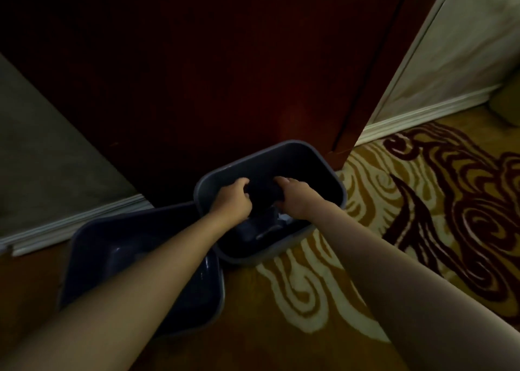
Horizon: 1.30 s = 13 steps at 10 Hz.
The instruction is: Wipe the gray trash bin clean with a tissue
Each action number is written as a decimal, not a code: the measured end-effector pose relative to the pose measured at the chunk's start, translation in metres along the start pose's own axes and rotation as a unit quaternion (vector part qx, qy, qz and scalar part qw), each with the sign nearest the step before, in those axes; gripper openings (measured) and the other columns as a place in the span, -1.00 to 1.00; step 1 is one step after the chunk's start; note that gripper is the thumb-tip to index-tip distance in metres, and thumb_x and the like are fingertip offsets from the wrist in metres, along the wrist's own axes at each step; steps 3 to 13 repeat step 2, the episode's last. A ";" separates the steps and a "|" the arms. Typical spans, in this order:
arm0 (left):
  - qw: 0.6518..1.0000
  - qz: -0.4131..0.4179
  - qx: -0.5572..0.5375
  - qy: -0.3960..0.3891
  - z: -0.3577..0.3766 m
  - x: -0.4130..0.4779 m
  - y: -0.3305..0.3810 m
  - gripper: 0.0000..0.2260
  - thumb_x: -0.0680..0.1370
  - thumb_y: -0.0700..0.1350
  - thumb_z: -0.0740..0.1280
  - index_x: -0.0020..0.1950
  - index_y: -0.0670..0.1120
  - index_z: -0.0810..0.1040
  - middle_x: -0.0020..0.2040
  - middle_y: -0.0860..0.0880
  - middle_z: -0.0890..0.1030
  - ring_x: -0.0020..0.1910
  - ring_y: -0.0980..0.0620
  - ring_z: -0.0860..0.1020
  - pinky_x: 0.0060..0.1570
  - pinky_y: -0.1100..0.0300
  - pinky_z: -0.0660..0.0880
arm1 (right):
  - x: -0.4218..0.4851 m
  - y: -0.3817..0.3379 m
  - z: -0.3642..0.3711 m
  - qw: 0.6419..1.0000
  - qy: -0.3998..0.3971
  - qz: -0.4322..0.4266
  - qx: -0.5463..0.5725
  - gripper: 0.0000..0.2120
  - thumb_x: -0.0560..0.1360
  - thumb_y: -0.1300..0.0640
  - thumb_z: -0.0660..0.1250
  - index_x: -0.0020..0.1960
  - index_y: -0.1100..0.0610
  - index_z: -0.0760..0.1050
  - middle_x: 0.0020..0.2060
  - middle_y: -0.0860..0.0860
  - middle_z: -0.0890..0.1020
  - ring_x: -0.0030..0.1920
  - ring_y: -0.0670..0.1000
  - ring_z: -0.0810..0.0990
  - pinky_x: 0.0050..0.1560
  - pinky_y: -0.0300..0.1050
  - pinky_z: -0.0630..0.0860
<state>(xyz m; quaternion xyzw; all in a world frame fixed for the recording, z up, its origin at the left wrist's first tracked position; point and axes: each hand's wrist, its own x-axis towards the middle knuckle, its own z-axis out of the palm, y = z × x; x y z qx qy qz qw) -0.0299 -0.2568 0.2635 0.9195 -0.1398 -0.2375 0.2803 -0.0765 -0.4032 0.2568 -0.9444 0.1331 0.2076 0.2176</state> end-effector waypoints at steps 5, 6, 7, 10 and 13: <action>0.987 -0.009 0.101 -0.126 -0.055 -0.049 0.045 -0.52 0.60 -0.14 0.11 0.51 -0.05 0.07 0.51 -0.13 0.22 0.40 -0.15 0.29 0.31 0.02 0.34 | -0.053 -0.028 -0.061 0.986 -0.130 0.033 -0.099 -0.33 0.53 -0.13 0.18 0.51 -0.05 -0.08 0.52 0.06 0.02 0.47 0.24 -0.01 0.37 0.19 0.12; 0.987 -0.009 0.101 -0.126 -0.055 -0.049 0.045 -0.52 0.60 -0.14 0.11 0.51 -0.05 0.07 0.51 -0.13 0.22 0.40 -0.15 0.29 0.31 0.02 0.34 | -0.053 -0.028 -0.061 0.986 -0.130 0.033 -0.099 -0.33 0.53 -0.13 0.18 0.51 -0.05 -0.08 0.52 0.06 0.02 0.47 0.24 -0.01 0.37 0.19 0.12; 0.987 -0.009 0.101 -0.126 -0.055 -0.049 0.045 -0.52 0.60 -0.14 0.11 0.51 -0.05 0.07 0.51 -0.13 0.22 0.40 -0.15 0.29 0.31 0.02 0.34 | -0.053 -0.028 -0.061 0.986 -0.130 0.033 -0.099 -0.33 0.53 -0.13 0.18 0.51 -0.05 -0.08 0.52 0.06 0.02 0.47 0.24 -0.01 0.37 0.19 0.12; 0.987 -0.009 0.101 -0.126 -0.055 -0.049 0.045 -0.52 0.60 -0.14 0.11 0.51 -0.05 0.07 0.51 -0.13 0.22 0.40 -0.15 0.29 0.31 0.02 0.34 | -0.053 -0.028 -0.061 0.986 -0.130 0.033 -0.099 -0.33 0.53 -0.13 0.18 0.51 -0.05 -0.08 0.52 0.06 0.02 0.47 0.24 -0.01 0.37 0.19 0.12; 0.987 -0.009 0.101 -0.126 -0.055 -0.049 0.045 -0.52 0.60 -0.14 0.11 0.51 -0.05 0.07 0.51 -0.13 0.22 0.40 -0.15 0.29 0.31 0.02 0.34 | -0.053 -0.028 -0.061 0.986 -0.130 0.033 -0.099 -0.33 0.53 -0.13 0.18 0.51 -0.05 -0.08 0.52 0.06 0.02 0.47 0.24 -0.01 0.37 0.19 0.12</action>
